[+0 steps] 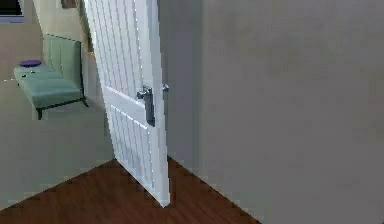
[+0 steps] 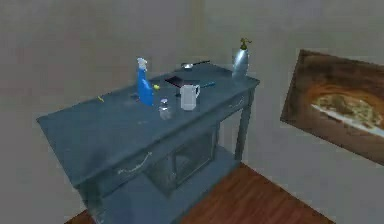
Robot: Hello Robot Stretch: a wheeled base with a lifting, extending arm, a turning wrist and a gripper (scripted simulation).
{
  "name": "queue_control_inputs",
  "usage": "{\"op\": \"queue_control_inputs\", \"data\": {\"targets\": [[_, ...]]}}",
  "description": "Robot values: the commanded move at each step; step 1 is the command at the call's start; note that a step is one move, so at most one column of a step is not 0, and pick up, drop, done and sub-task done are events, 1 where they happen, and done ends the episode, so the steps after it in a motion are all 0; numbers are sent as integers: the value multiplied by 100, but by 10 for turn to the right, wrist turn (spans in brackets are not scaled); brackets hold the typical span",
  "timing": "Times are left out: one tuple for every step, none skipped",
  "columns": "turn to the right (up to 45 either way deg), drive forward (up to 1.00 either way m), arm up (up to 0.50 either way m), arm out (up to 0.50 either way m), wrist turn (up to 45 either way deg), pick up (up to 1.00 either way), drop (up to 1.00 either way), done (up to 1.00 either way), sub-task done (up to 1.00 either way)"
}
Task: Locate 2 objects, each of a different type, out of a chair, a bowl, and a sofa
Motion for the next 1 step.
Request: {"op": "queue_control_inputs", "data": {"targets": [[-420,0,0,0,0,0,0,0,0]]}}
